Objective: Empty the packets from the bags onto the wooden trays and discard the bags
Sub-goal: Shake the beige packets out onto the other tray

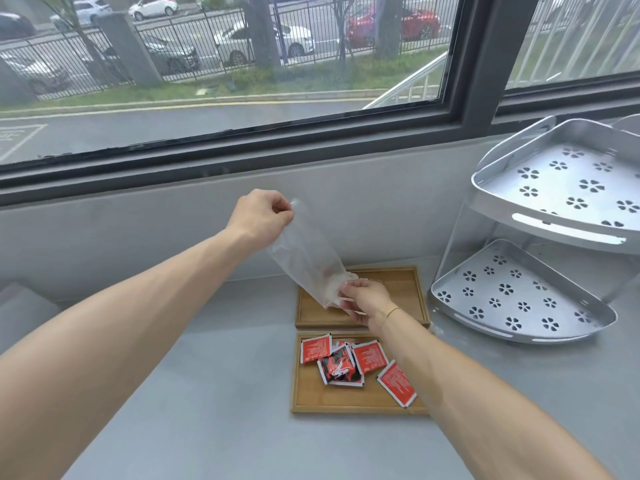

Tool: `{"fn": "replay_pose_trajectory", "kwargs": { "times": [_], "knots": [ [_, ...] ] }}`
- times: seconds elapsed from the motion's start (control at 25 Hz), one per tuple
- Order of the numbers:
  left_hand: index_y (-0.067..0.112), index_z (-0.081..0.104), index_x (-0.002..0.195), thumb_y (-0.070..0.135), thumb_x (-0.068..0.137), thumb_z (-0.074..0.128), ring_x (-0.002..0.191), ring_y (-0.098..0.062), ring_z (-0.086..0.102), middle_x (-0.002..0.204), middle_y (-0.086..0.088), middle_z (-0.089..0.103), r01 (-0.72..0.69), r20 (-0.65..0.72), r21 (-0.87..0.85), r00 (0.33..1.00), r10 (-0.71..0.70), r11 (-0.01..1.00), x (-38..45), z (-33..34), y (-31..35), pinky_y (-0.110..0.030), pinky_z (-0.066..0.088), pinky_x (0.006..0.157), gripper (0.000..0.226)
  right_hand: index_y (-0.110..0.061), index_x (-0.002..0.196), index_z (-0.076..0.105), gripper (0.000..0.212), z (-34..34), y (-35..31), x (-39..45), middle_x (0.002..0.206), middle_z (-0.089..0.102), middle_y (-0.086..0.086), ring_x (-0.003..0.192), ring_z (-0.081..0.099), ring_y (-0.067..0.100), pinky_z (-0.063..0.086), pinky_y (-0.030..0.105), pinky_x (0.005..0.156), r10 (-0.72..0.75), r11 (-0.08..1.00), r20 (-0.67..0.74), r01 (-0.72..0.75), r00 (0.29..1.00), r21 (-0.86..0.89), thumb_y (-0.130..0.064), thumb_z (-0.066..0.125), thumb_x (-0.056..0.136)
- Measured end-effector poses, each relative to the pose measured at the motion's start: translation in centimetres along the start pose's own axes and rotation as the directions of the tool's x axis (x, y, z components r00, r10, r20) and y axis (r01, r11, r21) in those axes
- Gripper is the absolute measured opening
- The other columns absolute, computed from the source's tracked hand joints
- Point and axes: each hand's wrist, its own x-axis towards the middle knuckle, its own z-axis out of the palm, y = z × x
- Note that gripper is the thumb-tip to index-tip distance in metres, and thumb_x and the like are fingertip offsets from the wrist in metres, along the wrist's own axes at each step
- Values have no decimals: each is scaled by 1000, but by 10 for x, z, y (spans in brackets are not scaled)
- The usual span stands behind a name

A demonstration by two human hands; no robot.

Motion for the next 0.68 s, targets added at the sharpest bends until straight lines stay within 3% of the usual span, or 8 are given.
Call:
{"fn": "replay_pose_trajectory", "kwargs": {
  "times": [0.2, 0.4, 0.48, 0.6, 0.68],
  "knots": [
    [19, 71, 93, 23, 91, 64, 88, -18, 64, 93, 1, 69, 18, -12, -55, 1000, -19, 998, -10, -6, 1, -26, 45, 74, 9, -15, 103, 61, 13, -8, -5, -10, 90, 68, 3, 63, 60, 11, 42, 20, 43, -31, 999, -1, 31, 1000, 10, -14, 64, 91],
    [16, 69, 98, 21, 92, 60, 90, -18, 61, 94, 0, 66, 53, -11, -192, 998, -56, 980, -36, -4, 1, -28, 45, 75, 12, -14, 98, 67, 14, -43, -14, -46, 103, 65, 8, 85, 60, 22, 50, 34, 67, -58, 993, 112, 46, 992, 110, -19, 66, 85],
    [18, 65, 89, 17, 91, 60, 85, -20, 60, 88, -1, 65, 105, 42, -343, 994, -97, 933, -50, 3, 1, -34, 51, 76, 5, -17, 98, 67, 14, -64, -16, -65, 101, 68, 8, 89, 63, 24, 52, 37, 76, -70, 984, 180, 38, 981, 173, -23, 66, 86],
    [19, 59, 83, 12, 93, 58, 77, -17, 60, 83, -2, 58, 204, 187, -519, 975, -123, 830, -79, 17, 5, -36, 56, 69, 12, -17, 112, 65, 28, -96, -12, -94, 104, 72, 6, 93, 67, 24, 51, 43, 93, -108, 976, 222, 60, 969, 210, -29, 68, 87],
    [18, 55, 85, 12, 95, 58, 65, -9, 61, 79, 1, 56, 262, 273, -594, 955, -116, 761, -100, 29, 13, -30, 51, 60, 12, -14, 117, 65, 35, -116, -7, -113, 101, 72, 4, 82, 69, 20, 54, 39, 88, -145, 974, 190, 106, 971, 200, -27, 72, 85]
  ]
}}
